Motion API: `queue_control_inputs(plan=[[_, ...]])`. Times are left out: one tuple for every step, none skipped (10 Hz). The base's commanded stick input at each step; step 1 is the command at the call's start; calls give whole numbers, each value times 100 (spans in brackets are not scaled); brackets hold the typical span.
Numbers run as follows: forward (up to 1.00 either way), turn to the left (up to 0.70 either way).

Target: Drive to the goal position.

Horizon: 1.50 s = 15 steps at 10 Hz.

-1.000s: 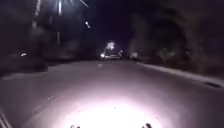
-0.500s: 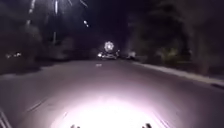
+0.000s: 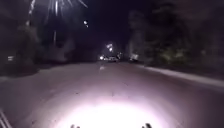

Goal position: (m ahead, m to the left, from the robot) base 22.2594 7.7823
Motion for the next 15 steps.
queue_control_inputs(plan=[[85, 0], [85, 0], [85, 0], [85, 0], [85, 0], [85, 0], [85, 0], [85, 0], [85, 0], [85, 0], [85, 0], [85, 0], [85, 0], [85, -1], [85, -24]])
